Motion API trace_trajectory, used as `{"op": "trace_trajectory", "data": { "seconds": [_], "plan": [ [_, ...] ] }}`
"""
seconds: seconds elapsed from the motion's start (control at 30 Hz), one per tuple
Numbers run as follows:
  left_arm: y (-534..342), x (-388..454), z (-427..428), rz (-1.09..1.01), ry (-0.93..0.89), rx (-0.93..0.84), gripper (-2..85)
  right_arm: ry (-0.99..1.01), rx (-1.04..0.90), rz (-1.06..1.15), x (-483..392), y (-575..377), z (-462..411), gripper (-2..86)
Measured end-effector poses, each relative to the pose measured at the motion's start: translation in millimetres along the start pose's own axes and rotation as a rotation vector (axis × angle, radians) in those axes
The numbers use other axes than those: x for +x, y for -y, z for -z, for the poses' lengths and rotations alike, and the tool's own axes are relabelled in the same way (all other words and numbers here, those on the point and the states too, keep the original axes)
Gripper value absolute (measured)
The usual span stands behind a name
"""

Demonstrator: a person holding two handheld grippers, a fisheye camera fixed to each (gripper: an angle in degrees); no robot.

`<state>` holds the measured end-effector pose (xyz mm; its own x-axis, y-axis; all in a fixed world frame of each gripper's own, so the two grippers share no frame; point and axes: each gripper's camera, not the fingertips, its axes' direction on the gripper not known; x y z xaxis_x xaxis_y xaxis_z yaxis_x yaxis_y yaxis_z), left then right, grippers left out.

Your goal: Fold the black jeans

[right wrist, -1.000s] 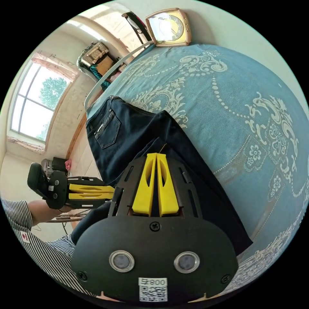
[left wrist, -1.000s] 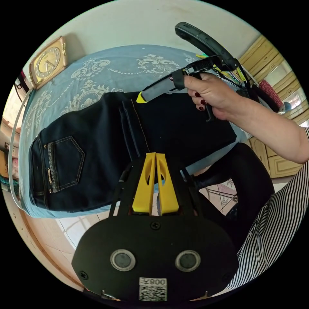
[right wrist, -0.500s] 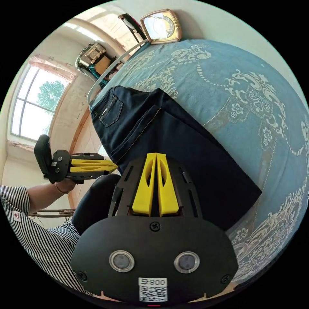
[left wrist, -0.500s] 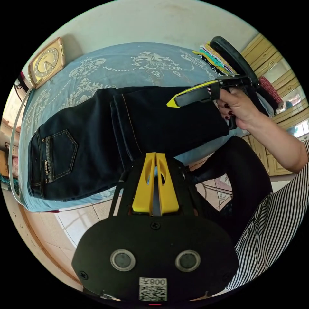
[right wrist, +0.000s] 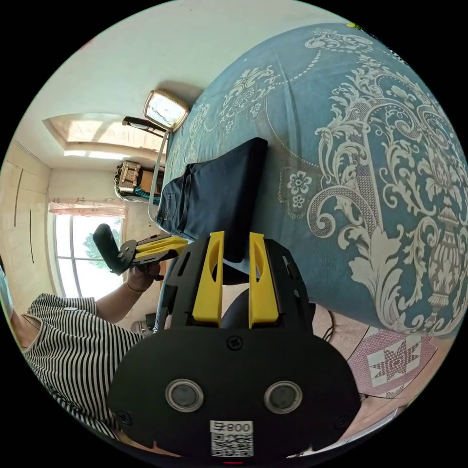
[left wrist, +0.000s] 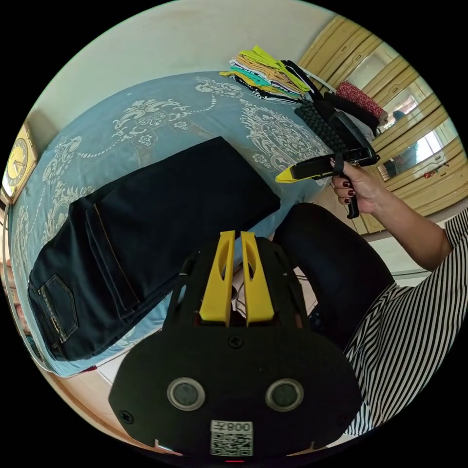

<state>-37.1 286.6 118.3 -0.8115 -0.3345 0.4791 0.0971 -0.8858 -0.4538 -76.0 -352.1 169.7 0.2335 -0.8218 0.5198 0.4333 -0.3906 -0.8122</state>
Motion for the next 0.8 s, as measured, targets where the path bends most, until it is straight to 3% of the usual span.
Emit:
{"op": "trace_trajectory", "data": {
  "seconds": [0.23, 0.6, 0.8],
  "plan": [
    [24, 58, -15, -0.049, 0.014, -0.04, 1.4, 0.038, -0.176, -0.003, 50, -25, -21, 8.1],
    [41, 141, -28, -0.125, 0.033, -0.015, 5.9, 0.138, -0.204, -0.051, 124, -83, 4, 6.7],
    [43, 201, -33, -0.237, 0.171, 0.016, 8.2, 0.281, -0.181, -0.073, 159, -108, 28, 4.6]
  ]
}}
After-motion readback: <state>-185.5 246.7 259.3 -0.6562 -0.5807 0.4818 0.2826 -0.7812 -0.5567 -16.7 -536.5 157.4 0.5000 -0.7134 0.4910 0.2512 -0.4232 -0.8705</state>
